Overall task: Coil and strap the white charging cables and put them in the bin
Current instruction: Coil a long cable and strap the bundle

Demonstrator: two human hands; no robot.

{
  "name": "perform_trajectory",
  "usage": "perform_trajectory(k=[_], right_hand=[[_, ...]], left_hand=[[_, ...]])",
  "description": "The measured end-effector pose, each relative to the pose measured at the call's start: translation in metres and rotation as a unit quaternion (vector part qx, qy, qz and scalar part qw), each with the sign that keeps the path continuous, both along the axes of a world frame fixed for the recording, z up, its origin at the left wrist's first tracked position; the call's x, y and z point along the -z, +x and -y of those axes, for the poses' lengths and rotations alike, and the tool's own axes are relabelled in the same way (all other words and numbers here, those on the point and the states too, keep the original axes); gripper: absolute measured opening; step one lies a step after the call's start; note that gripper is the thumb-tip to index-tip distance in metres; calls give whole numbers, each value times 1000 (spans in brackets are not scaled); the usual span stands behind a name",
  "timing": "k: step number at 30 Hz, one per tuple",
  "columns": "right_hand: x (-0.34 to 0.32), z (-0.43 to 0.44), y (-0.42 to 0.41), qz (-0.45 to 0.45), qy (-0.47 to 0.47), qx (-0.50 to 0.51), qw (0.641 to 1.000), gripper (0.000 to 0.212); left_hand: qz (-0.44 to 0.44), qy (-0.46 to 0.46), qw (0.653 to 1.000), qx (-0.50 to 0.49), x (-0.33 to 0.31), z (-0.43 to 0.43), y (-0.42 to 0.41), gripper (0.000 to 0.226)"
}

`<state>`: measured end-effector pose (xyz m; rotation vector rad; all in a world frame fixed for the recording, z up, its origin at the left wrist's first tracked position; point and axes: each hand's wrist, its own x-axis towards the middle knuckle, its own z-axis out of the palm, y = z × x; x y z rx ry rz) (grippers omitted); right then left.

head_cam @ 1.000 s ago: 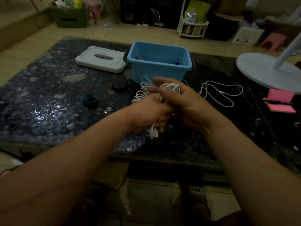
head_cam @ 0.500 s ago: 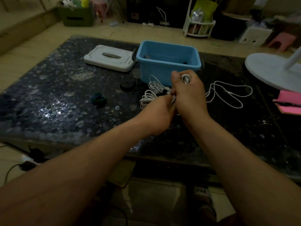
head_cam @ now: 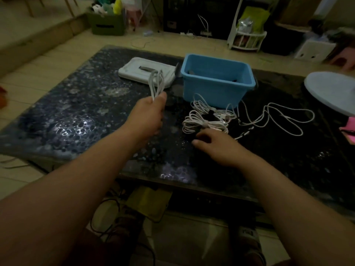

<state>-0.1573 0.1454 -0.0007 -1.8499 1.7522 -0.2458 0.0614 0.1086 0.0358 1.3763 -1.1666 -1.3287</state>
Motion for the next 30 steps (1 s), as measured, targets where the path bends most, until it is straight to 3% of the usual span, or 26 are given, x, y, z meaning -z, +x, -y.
perform_trajectory(k=[3,7,12,18,22,27,30], right_hand=[[6,9,2,-28,-78,42,996,51],[6,14,9,-45,-83,27,995,26],[6,10,40,-6,-106,-35,994,16],[0,39,85,17,-137,-51,989,10],[-6,103,116,-47,-164,-32,985,19],[-2,168,123,-258,-108,-60,958,30],[6,179,119,-289,-95,-70,950,20]], left_hand=[[-39,1,999,-30,-18,6,17,34],[-60,6,997,-45,-21,10,46,33],[-29,-20,997,-69,-20,17,74,30],[-86,-17,990,-110,-20,22,92,25],[-122,8,986,-111,-17,27,84,27],[-145,0,982,-122,-23,35,77,31],[-148,1,980,-132,-22,38,79,30]])
